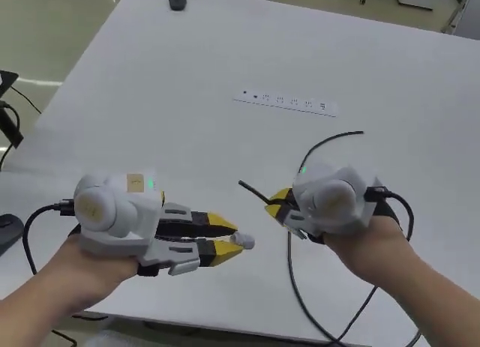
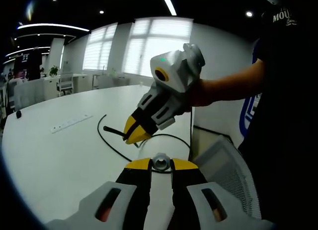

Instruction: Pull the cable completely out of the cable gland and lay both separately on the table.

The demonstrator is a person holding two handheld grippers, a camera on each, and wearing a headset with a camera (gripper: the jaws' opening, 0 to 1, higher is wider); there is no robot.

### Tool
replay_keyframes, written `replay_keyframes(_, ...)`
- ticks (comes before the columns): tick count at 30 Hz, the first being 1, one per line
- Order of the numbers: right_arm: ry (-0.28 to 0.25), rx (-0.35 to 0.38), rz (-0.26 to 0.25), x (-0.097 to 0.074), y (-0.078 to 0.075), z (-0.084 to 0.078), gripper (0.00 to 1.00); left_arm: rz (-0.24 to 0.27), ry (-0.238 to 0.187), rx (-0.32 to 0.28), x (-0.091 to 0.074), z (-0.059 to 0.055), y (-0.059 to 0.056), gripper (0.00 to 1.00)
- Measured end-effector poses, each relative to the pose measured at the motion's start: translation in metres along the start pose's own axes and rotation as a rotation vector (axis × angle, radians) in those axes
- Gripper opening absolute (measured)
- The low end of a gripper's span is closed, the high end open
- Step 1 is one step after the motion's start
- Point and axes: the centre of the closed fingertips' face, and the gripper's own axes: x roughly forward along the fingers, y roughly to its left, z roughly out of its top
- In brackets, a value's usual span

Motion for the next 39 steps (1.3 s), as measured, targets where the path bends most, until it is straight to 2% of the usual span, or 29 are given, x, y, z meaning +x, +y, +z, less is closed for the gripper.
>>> replay_keyframes(3,-0.002,-0.026,0.016,0.011,0.001,0.013,0.0,0.017,-0.002,-0.007,-0.004,-0.007,0.004,0.15)
replay_keyframes(10,-0.002,-0.123,0.076,0.044,0.013,0.051,0.0,0.07,-0.018,-0.043,-0.018,-0.025,0.019,0.15)
replay_keyframes(17,-0.023,-0.169,0.128,0.072,0.028,0.083,0.0,0.109,-0.028,-0.091,-0.032,-0.043,0.029,0.15)
replay_keyframes(20,-0.016,-0.197,0.149,0.083,0.032,0.088,0.0,0.124,-0.011,-0.096,-0.035,-0.054,0.032,0.15)
replay_keyframes(23,-0.014,-0.216,0.16,0.094,0.035,0.095,0.0,0.135,-0.012,-0.103,-0.038,-0.06,0.035,0.15)
replay_keyframes(30,-0.022,-0.224,0.198,0.118,0.044,0.113,0.0,0.178,0.001,-0.137,-0.041,-0.083,0.055,0.15)
replay_keyframes(36,0.017,-0.209,0.25,0.144,0.055,0.106,0.0,0.206,0.004,-0.154,-0.04,-0.097,0.071,0.15)
replay_keyframes(37,0.024,-0.191,0.262,0.148,0.057,0.105,0.0,0.211,0.012,-0.16,-0.04,-0.102,0.074,0.15)
replay_keyframes(38,0.029,-0.138,0.296,0.152,0.064,0.104,0.0,0.217,0.014,-0.162,-0.04,-0.105,0.076,0.15)
replay_keyframes(39,0.026,-0.144,0.298,0.157,0.064,0.103,0.0,0.228,0.016,-0.164,-0.041,-0.109,0.08,0.16)
